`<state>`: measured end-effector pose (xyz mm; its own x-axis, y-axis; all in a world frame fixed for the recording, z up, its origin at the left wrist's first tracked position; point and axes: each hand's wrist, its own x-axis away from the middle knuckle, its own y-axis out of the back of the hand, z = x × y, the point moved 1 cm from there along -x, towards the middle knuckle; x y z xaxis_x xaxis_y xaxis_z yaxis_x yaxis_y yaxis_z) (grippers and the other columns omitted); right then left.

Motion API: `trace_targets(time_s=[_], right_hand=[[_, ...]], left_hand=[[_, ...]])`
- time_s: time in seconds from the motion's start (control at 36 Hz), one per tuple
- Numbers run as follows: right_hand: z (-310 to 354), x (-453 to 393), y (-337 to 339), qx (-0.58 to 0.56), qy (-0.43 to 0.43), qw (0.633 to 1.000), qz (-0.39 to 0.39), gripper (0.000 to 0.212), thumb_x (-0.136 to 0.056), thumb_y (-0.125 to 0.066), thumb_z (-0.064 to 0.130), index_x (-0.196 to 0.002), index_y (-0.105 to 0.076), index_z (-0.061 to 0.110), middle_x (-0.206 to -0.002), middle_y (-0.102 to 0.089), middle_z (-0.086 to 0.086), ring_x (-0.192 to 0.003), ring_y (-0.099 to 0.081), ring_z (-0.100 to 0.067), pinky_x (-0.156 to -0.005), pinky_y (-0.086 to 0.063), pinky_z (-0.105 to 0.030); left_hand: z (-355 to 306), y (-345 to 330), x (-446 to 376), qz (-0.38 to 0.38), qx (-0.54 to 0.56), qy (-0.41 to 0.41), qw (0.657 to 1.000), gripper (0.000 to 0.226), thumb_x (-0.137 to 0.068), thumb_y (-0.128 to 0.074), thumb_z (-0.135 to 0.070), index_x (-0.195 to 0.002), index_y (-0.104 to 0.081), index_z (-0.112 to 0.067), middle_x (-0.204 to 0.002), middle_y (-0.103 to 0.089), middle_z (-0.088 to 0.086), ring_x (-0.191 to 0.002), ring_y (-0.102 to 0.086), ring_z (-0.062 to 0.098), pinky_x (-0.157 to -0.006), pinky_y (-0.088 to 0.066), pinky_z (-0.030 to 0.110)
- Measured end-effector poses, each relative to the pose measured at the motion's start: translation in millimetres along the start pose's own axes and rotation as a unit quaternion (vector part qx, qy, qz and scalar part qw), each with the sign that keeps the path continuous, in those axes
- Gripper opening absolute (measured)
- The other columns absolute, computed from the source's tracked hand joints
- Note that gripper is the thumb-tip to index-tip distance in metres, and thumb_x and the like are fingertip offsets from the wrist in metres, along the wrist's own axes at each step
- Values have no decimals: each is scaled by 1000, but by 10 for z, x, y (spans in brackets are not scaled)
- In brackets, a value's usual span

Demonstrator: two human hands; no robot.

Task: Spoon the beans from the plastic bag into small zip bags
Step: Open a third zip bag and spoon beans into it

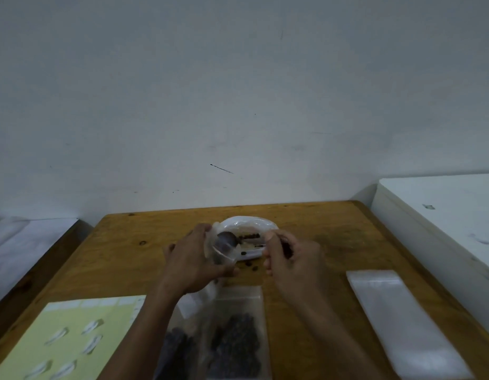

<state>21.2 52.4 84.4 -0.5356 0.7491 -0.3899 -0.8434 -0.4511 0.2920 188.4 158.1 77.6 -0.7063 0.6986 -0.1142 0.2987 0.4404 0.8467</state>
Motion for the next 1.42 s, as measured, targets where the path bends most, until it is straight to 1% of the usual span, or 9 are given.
trace_targets(time_s=[0.11,0.28,0.42,0.5,0.58,0.75,0.94,1.11,1.42], right_hand=[[10,43,-33,36,109,992,-44,18,-97,-50,35,-94,-68,30,-65,-62,15,-63,-63,-5,-49,-50,-18],[-59,25,58,67,135,983,-107,12,-98,-55,22,-100,-67,26,-71,-62,14,-68,-63,-6,-52,-51,-14],[-295,-8,-34,185,163,965,-84,9,-95,-62,10,-92,-69,16,-69,-49,15,-55,-44,7,-50,-43,-7],[-474,-41,-171,198,129,971,-26,15,-100,-55,18,-90,-66,18,-72,-46,16,-59,-45,3,-50,-37,-9],[-588,-104,-294,186,104,977,-24,19,-101,-52,20,-93,-69,17,-71,-47,15,-59,-47,2,-54,-40,-10],[-610,-187,-455,75,-87,992,-50,30,-101,-52,27,-76,-66,20,-61,-63,6,-57,-62,-1,-51,-50,-17],[-531,-191,-543,-141,-300,940,-78,23,-99,-55,16,-82,-70,13,-72,-72,-3,-59,-65,-9,-54,-52,-20],[-502,-195,-322,-184,-314,923,-125,22,-98,-59,15,-80,-71,13,-64,-70,-1,-53,-63,-10,-58,-56,-26],[-335,-143,112,-193,-273,933,-132,18,-96,-62,16,-83,-73,10,-61,-69,-2,-50,-62,-9,-56,-54,-28]], left_hand=[[55,12,6,-11,24,8,1000,104,-57,-86,-61,-142,-34,-29,-136,-54,-5,-119,-53,22,-105,-36,44],[93,43,32,-27,30,5,999,105,-57,-87,-59,-143,-35,-28,-135,-54,-5,-118,-53,21,-107,-34,45],[95,35,14,-20,20,8,1000,104,-57,-87,-60,-142,-35,-30,-135,-54,-6,-119,-52,20,-107,-32,44],[93,18,0,-4,9,5,1000,104,-59,-86,-60,-143,-33,-32,-136,-53,-7,-121,-50,20,-107,-31,44],[94,8,-10,10,2,0,1000,104,-60,-85,-60,-144,-31,-32,-137,-52,-7,-122,-50,20,-107,-30,43],[111,-17,-41,20,-3,-6,1000,103,-60,-84,-61,-143,-31,-33,-136,-52,-9,-119,-50,18,-105,-29,41],[128,-41,-63,24,-2,-10,1000,102,-60,-84,-61,-143,-32,-32,-134,-53,-9,-117,-50,17,-107,-31,44],[132,-23,-46,3,-8,-12,1000,106,-58,-85,-62,-145,-31,-32,-136,-53,-10,-122,-50,18,-105,-27,41],[74,-117,-79,13,-36,-7,999,106,-60,-83,-62,-146,-31,-31,-141,-51,-8,-127,-48,20,-108,-23,45]])
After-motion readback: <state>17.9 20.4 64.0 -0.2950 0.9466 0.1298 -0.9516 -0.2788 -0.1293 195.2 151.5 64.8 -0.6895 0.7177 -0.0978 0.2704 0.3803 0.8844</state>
